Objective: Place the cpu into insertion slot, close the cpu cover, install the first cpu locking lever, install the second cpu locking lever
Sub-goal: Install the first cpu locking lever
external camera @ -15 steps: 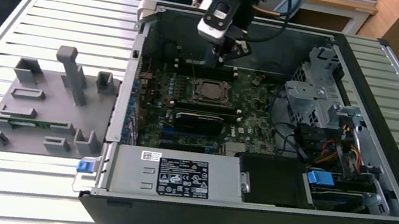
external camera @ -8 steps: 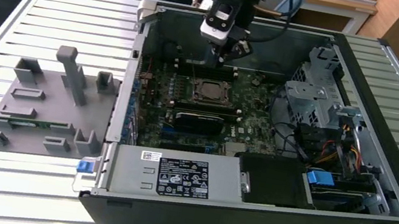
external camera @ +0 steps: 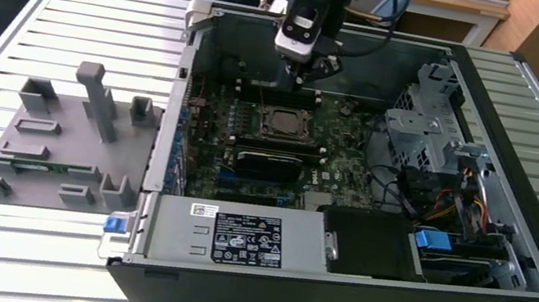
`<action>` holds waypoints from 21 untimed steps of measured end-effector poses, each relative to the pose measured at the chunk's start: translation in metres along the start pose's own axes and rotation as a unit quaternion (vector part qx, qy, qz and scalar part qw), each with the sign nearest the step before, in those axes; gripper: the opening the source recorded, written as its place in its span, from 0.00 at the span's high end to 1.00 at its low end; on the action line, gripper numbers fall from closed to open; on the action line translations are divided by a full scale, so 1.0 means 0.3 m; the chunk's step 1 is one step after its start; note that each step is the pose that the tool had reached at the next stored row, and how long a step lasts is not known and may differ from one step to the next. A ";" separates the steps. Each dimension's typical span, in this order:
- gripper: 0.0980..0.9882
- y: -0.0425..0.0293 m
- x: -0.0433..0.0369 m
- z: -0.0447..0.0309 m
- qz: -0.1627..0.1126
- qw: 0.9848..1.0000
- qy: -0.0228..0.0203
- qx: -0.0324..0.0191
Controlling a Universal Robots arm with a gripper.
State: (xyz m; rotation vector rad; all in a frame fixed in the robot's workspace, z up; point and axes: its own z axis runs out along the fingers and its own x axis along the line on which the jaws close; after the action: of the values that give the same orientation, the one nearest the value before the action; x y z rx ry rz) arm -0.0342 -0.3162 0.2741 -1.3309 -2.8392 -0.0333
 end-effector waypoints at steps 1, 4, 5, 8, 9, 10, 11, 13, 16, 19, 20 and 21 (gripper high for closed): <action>0.99 0.000 0.000 0.000 -0.003 1.000 0.000 0.000; 0.99 0.000 0.000 0.000 -0.014 1.000 0.000 0.000; 0.99 0.000 0.000 0.000 -0.018 1.000 0.000 0.000; 0.99 0.000 0.000 0.000 -0.033 0.999 0.000 0.000; 0.99 0.000 0.000 0.000 -0.039 0.999 0.000 0.000; 0.99 0.000 0.000 0.000 -0.045 0.999 0.000 0.000; 0.99 0.000 0.000 0.000 -0.052 0.999 0.000 0.000; 0.99 0.000 0.000 0.000 -0.066 0.998 0.000 0.000; 0.99 0.000 0.000 0.000 -0.090 0.996 0.000 0.000; 0.99 0.000 0.000 0.001 -0.117 0.993 0.001 0.000; 0.99 0.000 0.000 0.001 -0.125 0.992 0.001 0.000; 0.99 0.000 0.000 0.001 -0.131 0.991 0.001 0.000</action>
State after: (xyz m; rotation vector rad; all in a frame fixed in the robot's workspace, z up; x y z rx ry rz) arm -0.0342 -0.3163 0.2739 -0.9484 -2.9894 -0.0345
